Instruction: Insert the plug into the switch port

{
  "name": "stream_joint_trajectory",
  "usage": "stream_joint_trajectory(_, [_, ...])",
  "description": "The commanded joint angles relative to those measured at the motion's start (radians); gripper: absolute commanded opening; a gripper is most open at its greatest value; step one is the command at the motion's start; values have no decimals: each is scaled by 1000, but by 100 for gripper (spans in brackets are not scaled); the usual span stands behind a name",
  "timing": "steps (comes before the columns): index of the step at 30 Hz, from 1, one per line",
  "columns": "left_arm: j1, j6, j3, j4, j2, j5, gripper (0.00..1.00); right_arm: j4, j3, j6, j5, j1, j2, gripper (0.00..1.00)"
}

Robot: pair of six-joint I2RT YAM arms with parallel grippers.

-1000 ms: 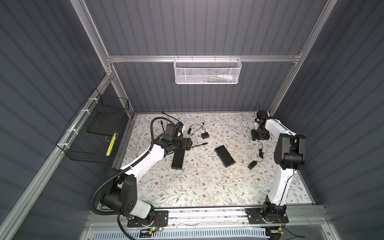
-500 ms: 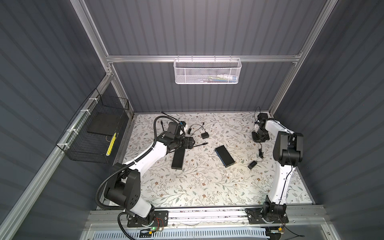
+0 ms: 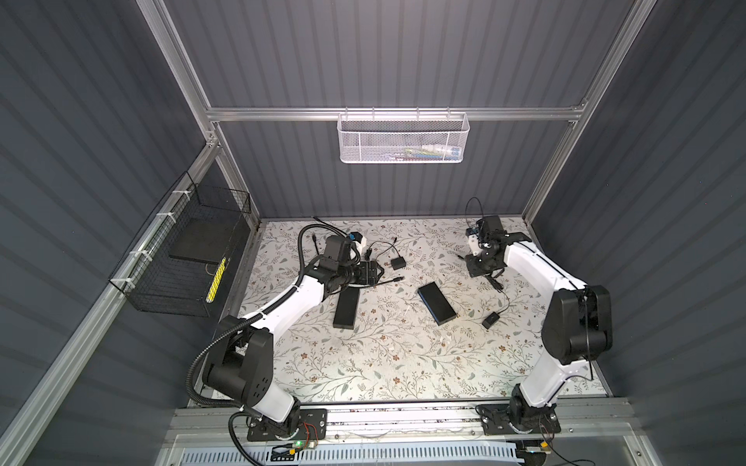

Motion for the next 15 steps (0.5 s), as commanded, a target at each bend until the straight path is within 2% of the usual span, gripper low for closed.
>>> stream_joint_trajectory(1, [-19,-97,-17,123,30,104,82,43,-98,16,-41,60,-42,0])
stream_joint_trajectory(8, [-65,-261,6,240,159,166,80,172,-219,83,-169,177,-145,0])
stream_joint_trajectory(13, [-69,-384,1,369,200,225,79,213,-240,95,-197,252,-181,0])
stream_joint_trajectory(15, [-72,-408,10,407,210,251,74,219,-240,101,-219,270,-189,0])
